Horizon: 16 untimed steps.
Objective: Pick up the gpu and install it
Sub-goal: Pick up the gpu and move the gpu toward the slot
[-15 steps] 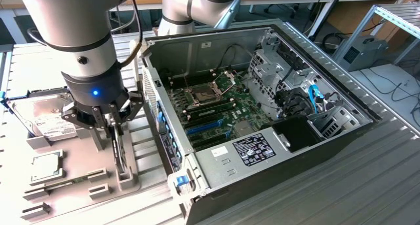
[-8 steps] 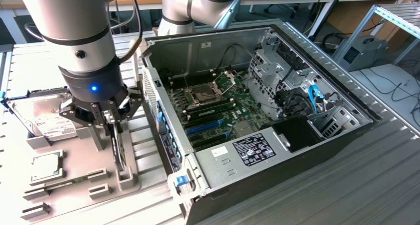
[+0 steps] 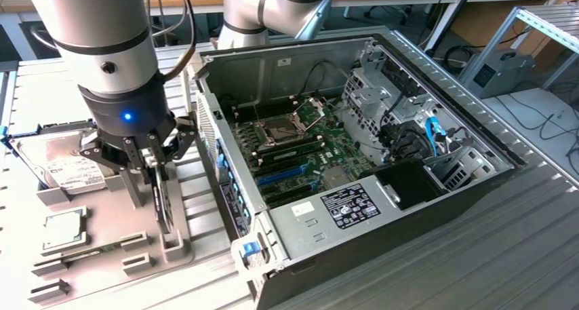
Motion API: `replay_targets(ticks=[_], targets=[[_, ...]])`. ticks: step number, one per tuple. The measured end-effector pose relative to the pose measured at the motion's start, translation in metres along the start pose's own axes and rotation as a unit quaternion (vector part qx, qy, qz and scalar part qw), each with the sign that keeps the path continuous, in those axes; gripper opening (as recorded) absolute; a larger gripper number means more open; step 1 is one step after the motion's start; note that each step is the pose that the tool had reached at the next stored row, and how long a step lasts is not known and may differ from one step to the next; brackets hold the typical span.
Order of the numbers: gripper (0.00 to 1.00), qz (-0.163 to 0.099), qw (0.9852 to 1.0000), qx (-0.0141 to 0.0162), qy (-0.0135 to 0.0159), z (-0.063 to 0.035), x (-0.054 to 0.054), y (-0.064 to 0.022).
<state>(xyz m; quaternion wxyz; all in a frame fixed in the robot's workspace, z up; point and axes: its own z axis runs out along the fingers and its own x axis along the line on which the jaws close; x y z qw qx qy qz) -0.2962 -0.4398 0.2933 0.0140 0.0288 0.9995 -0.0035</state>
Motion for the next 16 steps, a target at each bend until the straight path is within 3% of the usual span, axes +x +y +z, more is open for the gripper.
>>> replay_targets(ticks=[16], targets=[[0.27,0.0,1.0,0.0,0.0,-0.0177,-0.001,-0.0001]])
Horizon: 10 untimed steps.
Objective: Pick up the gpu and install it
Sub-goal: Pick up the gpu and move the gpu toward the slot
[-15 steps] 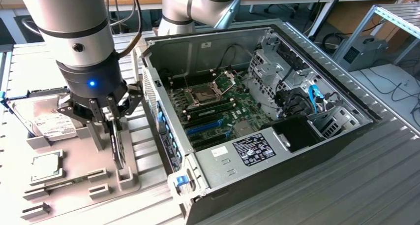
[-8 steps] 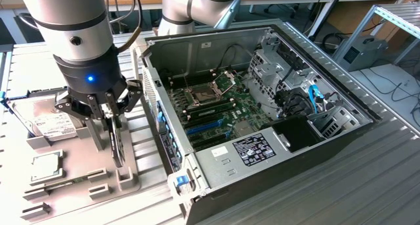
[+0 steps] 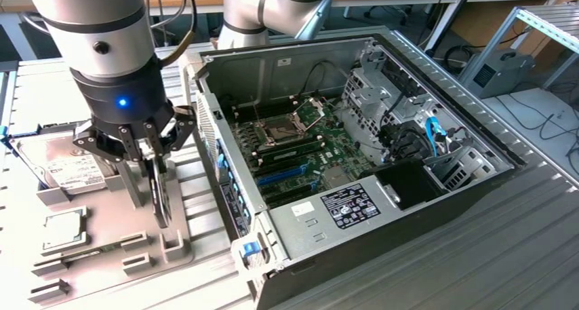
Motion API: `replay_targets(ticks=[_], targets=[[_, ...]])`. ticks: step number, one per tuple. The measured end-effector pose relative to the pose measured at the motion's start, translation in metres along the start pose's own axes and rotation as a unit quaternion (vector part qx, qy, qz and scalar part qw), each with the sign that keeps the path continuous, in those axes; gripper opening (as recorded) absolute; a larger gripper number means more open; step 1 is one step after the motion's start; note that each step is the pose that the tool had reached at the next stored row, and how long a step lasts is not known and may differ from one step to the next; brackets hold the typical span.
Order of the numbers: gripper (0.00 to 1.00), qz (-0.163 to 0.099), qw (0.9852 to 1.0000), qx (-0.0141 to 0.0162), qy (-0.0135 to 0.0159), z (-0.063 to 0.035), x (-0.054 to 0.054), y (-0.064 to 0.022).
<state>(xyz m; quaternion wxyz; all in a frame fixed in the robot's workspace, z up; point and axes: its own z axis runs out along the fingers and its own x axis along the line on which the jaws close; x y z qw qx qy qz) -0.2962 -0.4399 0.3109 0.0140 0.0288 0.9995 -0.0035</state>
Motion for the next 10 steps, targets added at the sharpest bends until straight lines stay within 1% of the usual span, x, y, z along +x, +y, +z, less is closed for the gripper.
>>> replay_targets(ticks=[10], targets=[[0.27,0.0,1.0,0.0,0.0,-0.0107,-0.0003,-0.0001]])
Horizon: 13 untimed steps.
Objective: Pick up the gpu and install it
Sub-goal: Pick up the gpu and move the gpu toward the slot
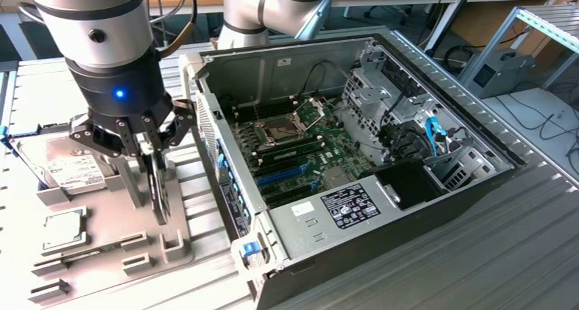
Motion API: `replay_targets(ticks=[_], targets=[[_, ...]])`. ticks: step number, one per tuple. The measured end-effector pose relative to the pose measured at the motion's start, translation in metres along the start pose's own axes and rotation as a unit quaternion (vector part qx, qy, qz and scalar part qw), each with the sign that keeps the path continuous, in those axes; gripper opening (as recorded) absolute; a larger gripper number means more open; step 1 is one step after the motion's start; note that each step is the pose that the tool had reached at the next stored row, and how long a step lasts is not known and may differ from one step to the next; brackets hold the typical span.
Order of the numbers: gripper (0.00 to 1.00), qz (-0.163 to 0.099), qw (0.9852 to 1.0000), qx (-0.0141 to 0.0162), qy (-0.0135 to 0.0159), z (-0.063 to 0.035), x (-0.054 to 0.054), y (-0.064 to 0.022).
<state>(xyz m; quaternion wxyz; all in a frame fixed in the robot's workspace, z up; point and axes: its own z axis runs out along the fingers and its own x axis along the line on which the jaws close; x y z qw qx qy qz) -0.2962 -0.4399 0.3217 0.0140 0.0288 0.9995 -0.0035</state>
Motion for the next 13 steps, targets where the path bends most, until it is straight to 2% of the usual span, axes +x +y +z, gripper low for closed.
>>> replay_targets(ticks=[13], targets=[[0.27,0.0,1.0,0.0,0.0,-0.0108,-0.0003,-0.0001]])
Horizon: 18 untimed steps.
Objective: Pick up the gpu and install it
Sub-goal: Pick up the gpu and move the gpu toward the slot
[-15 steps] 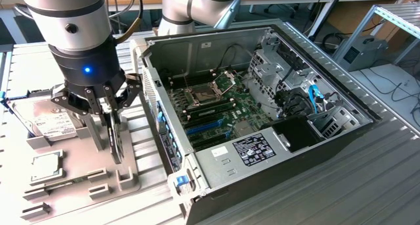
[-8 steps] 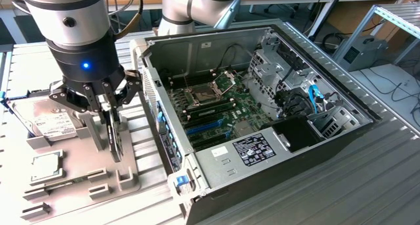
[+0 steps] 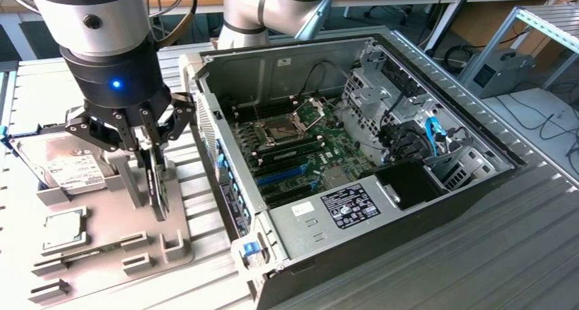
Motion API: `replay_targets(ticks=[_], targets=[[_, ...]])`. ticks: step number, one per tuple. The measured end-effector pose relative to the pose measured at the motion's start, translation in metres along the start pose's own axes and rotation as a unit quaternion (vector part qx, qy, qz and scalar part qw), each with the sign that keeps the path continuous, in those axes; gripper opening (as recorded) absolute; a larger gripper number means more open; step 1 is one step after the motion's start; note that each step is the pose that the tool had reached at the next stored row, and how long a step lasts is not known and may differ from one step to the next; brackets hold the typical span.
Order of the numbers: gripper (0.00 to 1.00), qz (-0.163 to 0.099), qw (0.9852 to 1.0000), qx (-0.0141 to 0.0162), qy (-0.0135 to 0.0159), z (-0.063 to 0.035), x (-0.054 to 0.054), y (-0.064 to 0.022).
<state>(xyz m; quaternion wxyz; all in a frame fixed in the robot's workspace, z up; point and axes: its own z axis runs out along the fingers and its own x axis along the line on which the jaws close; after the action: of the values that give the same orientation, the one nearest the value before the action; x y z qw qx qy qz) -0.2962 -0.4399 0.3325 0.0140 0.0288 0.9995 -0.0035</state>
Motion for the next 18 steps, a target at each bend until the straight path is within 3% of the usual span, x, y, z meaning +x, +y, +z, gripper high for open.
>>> replay_targets(ticks=[18], targets=[[0.27,0.0,1.0,0.0,0.0,-0.0174,-0.001,-0.0001]])
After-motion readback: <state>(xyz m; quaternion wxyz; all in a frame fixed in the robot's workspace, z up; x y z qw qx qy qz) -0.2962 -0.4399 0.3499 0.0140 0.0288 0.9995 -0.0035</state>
